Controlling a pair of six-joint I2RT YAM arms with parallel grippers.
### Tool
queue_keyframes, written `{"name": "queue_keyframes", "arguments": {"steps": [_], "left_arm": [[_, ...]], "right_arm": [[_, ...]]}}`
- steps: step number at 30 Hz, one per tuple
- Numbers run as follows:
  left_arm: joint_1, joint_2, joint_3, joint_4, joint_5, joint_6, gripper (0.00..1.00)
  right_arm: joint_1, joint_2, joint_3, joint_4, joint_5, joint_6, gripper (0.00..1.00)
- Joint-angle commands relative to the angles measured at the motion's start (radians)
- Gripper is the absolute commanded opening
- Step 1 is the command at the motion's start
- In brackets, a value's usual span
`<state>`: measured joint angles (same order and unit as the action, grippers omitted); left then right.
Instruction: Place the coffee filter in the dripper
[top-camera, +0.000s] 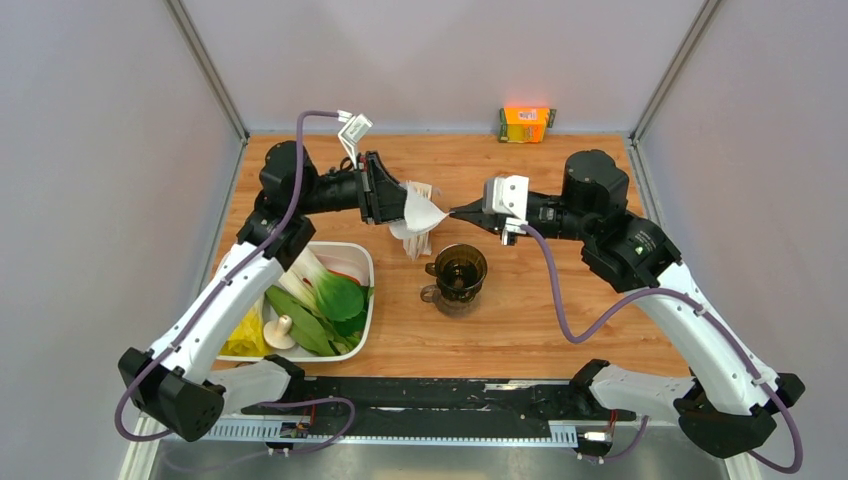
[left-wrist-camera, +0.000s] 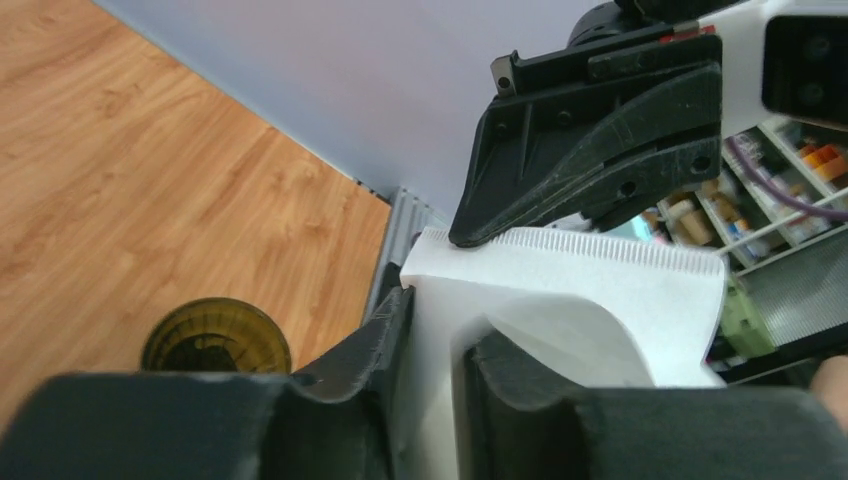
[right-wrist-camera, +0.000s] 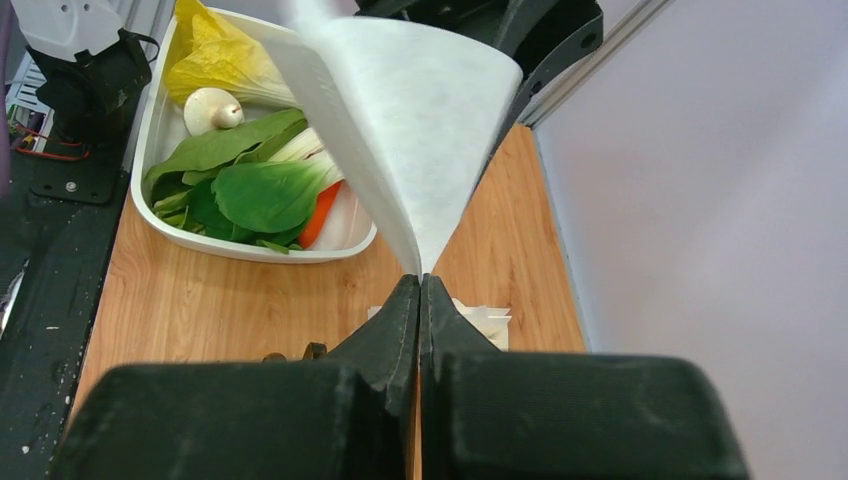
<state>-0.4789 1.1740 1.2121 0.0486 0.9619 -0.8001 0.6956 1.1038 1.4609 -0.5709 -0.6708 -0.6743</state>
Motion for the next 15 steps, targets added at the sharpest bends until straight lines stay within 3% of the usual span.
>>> {"name": "queue_keyframes", "arguments": {"steps": [1, 2, 4, 15], "left_arm": [[0.004, -0.030, 0.032, -0.016, 0.017, 0.054, 0.44], [0.012, -0.037, 0.045, -0.075, 0.016, 0.072, 0.55], [0.038, -0.068, 0.037, -0.120, 0.010, 0.124, 0.59], [0.092, -0.224, 0.061, -0.382, -0.097, 0.602, 0.66]], "right_arm": [[0.006, -0.013, 0.003, 0.007, 0.018, 0.033, 0.00], [0.005, -0.013, 0.008, 0.007, 0.025, 0.044, 0.00], [0.003, -0.014, 0.014, 0.002, 0.027, 0.059, 0.00], [-0.027, -0.010, 0.005, -0.002, -0.026, 0.173, 0.00]]}}
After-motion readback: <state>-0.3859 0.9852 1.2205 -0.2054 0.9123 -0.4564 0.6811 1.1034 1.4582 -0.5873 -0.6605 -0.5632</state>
